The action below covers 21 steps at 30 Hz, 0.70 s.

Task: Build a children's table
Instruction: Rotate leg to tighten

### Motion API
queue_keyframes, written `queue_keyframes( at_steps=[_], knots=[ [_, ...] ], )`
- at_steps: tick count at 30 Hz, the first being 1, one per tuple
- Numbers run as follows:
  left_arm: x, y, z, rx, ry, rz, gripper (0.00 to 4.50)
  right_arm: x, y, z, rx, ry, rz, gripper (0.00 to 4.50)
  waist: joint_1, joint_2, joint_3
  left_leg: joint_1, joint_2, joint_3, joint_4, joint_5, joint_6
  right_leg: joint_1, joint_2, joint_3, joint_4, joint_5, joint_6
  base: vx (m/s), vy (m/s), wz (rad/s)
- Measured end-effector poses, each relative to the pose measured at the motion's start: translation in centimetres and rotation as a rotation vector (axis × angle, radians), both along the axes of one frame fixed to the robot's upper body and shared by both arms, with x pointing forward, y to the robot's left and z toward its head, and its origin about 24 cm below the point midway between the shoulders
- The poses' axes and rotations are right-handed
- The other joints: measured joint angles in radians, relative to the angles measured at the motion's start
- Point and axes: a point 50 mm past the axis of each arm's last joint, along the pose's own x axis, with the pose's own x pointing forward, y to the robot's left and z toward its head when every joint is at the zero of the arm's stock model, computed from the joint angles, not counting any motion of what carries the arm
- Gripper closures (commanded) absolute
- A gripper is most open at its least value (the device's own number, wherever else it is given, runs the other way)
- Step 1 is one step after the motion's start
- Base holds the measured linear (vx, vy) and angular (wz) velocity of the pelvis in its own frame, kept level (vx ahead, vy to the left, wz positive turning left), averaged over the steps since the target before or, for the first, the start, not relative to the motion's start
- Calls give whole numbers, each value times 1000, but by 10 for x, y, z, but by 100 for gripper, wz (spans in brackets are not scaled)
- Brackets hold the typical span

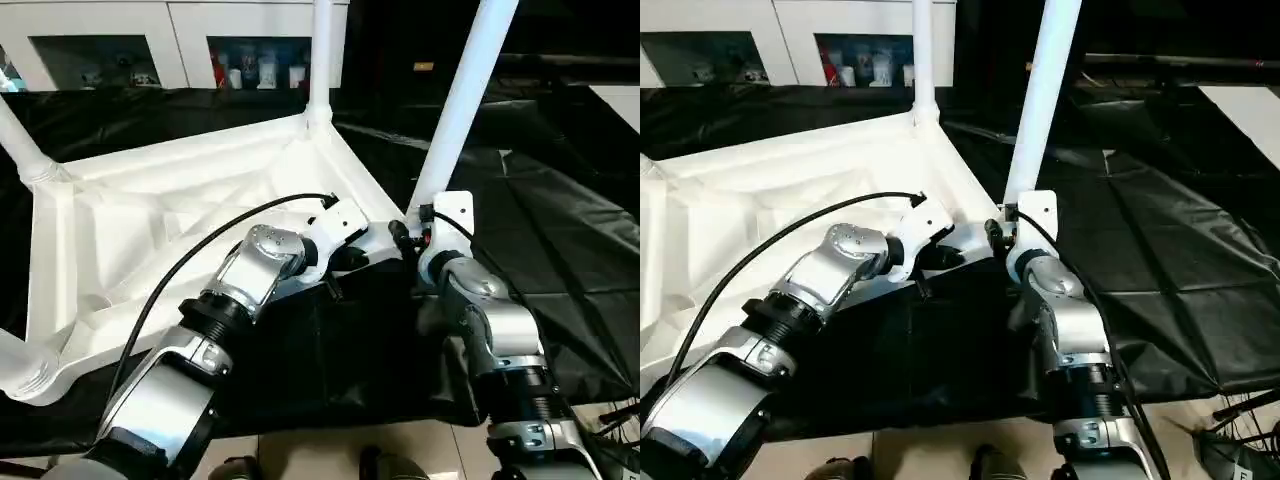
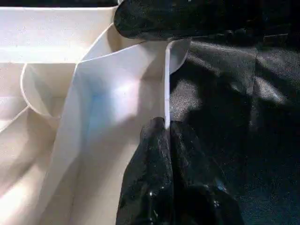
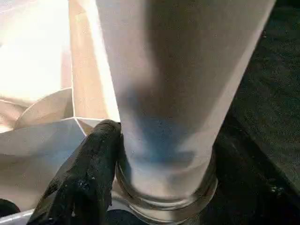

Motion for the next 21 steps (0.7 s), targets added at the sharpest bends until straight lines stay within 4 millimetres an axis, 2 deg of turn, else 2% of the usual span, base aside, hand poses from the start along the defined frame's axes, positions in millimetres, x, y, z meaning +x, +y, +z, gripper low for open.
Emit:
queue_keyframes(
  at_steps=[6, 10, 14, 16, 21],
  knots=[
    [-2, 9, 4, 6, -27, -61, 450, -9, -15, 2, -80, -22, 161, 71, 1, 3, 2, -1, 2, 0, -3, 0, 0, -3, 1, -1, 2, 10, 6, 0, 0, 0],
    [-7, 18, 6, 2, -37, -113, 450, -16, -33, 16, -101, -31, 373, 38, 2, 6, 4, -1, 5, 1, -11, 0, 0, -6, 2, -4, 4, 12, 3, 13, -7, 1],
    [-15, 35, 8, 10, -29, -189, 450, -26, -59, 33, -188, -31, 541, 16, 11, 7, 5, -2, 7, 2, -19, 3, 5, -10, 5, -5, 4, 10, 5, 26, -12, 0],
    [-18, 41, 9, 15, -25, -214, 450, -29, -59, 35, -194, -31, 611, 7, 11, 8, 5, -2, 8, 3, -20, 3, 5, -11, 5, -5, 4, 9, 5, 0, 0, 0],
    [-37, 59, 6, 26, 36, -346, 450, -48, -58, 30, -232, 27, 838, 7, 24, 9, 6, -2, 9, 5, -19, 3, 5, -12, 5, -4, 4, 9, 4, 0, 0, 0]
  ],
)
